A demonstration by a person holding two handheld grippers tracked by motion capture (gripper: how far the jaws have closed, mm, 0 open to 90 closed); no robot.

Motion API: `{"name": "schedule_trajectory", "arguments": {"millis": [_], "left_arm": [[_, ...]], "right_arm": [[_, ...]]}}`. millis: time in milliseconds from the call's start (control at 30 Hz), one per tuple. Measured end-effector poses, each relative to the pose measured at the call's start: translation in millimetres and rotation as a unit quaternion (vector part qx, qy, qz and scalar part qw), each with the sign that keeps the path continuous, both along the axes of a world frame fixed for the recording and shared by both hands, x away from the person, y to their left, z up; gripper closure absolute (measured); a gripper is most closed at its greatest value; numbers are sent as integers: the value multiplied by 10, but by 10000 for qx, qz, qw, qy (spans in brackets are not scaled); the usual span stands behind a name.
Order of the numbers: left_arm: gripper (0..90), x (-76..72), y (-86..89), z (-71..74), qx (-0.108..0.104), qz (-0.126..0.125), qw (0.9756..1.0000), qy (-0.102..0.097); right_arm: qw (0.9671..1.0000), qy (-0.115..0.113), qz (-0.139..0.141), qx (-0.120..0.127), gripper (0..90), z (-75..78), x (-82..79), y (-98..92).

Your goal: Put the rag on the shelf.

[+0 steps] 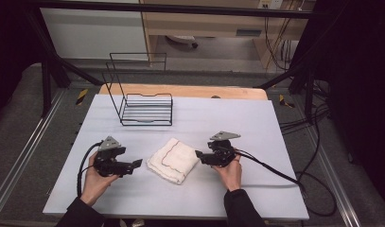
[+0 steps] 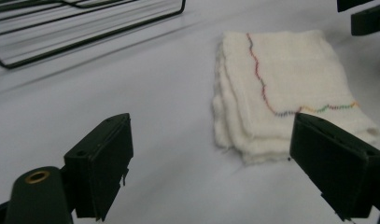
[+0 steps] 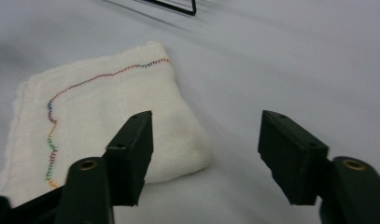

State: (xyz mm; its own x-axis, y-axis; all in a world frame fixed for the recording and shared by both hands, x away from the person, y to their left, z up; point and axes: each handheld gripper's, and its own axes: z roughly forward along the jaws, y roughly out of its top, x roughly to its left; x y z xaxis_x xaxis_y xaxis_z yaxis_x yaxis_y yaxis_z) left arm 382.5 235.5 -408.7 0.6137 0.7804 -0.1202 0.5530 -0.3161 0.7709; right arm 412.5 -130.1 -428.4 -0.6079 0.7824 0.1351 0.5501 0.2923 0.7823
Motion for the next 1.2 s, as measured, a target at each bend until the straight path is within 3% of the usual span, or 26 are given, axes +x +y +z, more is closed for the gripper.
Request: {"name": "schedule_trajectory", "arguments": {"millis": [67, 233, 500, 600, 800, 900, 1000, 1200], "left_arm": [[142, 91, -122, 22, 32, -7, 10000, 13], [174, 327, -429, 6, 131, -68, 9998, 135], [258, 705, -827, -69, 287, -121, 9987, 403], [297, 821, -936, -120, 236, -136, 9983, 508], [428, 965, -1073, -243, 281, -167, 9972, 675], [487, 995, -1108, -301, 422, -225, 9960, 757], [535, 1018, -1094, -330, 270, -237, 9956, 867], [582, 1028, -1088, -339, 248, -281, 9951, 919]], "right_arm": [[10000, -9, 26, 88, 192, 16, -15, -31], [9998, 54, 83, 174, 93, 25, -80, -149], [9996, 48, 41, 281, 31, -16, -235, -375], [9997, 57, 31, 244, 25, -41, -285, -429], [9996, 64, 37, 258, 25, -66, -328, -470], [9996, 89, 37, 272, 25, -70, -326, -463], [9996, 73, 24, 274, 26, -67, -326, -467], [9995, 70, 28, 294, 29, -71, -322, -462]]}}
